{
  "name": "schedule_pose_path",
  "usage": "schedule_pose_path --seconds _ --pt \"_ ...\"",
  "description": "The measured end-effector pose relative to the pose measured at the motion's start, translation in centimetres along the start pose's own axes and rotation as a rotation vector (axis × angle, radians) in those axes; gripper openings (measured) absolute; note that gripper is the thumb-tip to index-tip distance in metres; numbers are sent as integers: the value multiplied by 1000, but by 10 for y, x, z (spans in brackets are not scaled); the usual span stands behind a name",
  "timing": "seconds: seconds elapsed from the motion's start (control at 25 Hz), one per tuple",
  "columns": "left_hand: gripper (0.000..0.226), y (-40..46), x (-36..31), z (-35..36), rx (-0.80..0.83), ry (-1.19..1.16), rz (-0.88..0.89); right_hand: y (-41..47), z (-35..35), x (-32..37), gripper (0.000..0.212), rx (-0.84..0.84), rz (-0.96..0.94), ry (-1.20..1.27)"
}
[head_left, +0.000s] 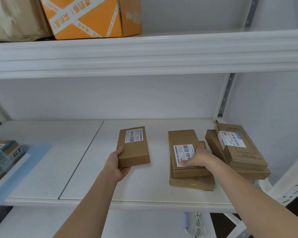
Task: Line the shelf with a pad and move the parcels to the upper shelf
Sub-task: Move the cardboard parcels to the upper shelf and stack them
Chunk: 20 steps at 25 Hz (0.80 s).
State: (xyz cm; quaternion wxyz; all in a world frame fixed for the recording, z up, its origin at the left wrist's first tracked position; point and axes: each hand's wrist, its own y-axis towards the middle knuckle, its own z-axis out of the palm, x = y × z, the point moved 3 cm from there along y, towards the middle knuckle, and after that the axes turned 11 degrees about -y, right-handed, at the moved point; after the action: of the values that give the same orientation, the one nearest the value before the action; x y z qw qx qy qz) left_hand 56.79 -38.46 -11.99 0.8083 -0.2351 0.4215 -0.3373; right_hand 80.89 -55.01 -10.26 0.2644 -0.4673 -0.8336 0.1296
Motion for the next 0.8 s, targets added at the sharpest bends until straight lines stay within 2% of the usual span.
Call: schedule_pose_path --seconds 0.12,0.2,0.32,0.44,0.52,0.56,0.64,0.68,0.76,0.8 --pt "34 -1 -2 -8 -2 -13 6 3 2 4 145 33 21 -7" --pt "33 -5 -5 -12 -3 -24 10 5 5 6 149 23 31 32" --pt "34 -9 -12 -16 -18 -44 17 5 3 13 129 -7 -13 250" --pt "36 -10 -17 -21 -10 -89 27 -1 1 23 87 60 -81 470" --pt "35 -13 -19 -26 -15 -131 47 0 2 26 87 129 -98 605" --pt "34 -15 -19 -29 -22 -158 62 -2 1 28 85 161 -113 695" --pt "32 -16 -15 -38 -41 -213 85 -7 3 33 50 274 -72 1071" --pt "31 -16 -13 -42 -39 -224 90 -7 8 33 37 398 -51 1294" --pt "32 -17 -9 -48 -4 -219 80 -13 18 31 38 599 -24 1626" --pt "36 -19 -7 -51 15 -215 72 -17 24 29 46 688 -23 1715"
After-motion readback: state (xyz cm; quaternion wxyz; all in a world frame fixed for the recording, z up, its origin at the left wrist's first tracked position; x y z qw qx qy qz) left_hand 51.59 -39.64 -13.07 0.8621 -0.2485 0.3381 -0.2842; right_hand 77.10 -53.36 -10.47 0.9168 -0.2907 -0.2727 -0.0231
